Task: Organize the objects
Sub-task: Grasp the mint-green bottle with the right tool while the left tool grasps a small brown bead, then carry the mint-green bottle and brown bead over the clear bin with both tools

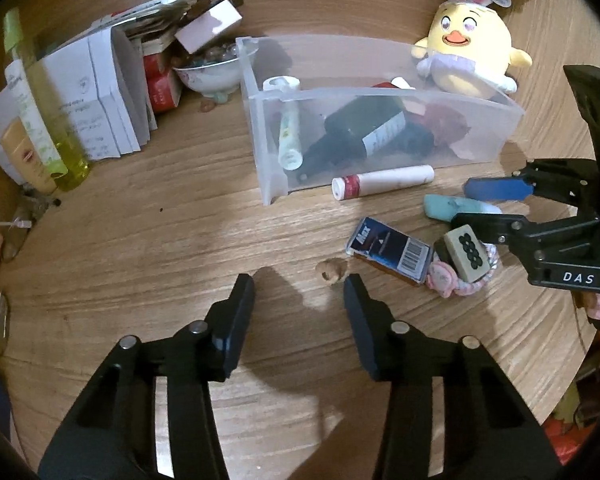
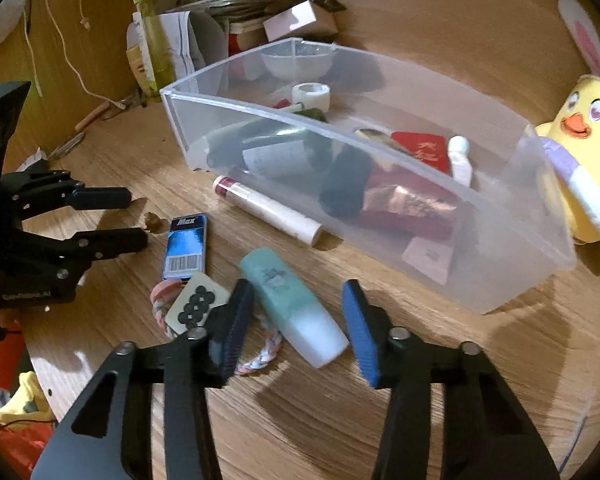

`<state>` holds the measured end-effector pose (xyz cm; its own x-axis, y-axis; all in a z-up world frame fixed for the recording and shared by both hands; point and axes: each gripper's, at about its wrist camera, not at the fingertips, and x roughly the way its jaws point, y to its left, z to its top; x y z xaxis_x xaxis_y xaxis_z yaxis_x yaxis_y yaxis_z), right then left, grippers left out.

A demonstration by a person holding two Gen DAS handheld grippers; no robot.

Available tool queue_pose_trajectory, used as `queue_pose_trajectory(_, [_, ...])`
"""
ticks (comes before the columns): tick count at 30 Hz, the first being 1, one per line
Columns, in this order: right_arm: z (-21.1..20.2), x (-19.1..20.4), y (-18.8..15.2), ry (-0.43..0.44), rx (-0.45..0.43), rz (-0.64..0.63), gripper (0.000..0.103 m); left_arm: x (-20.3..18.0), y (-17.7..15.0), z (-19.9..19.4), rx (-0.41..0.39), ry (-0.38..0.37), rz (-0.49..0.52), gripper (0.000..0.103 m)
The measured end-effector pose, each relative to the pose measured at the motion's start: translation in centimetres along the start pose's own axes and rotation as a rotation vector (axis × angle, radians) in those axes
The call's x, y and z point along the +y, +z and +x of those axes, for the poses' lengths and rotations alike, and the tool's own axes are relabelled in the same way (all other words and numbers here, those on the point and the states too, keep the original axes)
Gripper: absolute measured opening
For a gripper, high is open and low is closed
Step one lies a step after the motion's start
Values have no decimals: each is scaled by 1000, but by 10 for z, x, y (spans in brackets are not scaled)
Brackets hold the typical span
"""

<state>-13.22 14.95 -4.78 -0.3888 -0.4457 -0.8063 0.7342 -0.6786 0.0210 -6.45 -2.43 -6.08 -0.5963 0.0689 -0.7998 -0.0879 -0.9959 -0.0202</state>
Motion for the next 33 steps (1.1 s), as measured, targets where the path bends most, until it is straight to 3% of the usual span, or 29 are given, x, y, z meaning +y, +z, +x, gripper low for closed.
queue_pose_trajectory(6, [-1,-3,0,29,3,22,26,-1,7,4,-3,-35,0,31])
queue_pose_trajectory(9, [-2,-8,-1,43,3,45,24,-5,8,5,-7,-39,17,19])
queue_pose_trajectory(12, [-3,-11,-3,51,2,60,24,-8,8,6,-9,-44,29,13])
queue_pose_trajectory(22, [-19,-22,-15,20,-36,92,22,-6,5,-1,-37,-37,4,13])
queue_pose_trajectory(33, [-52,-22,-21,14,-117,104,22,-12,9,-34,-144,-16,-6,13])
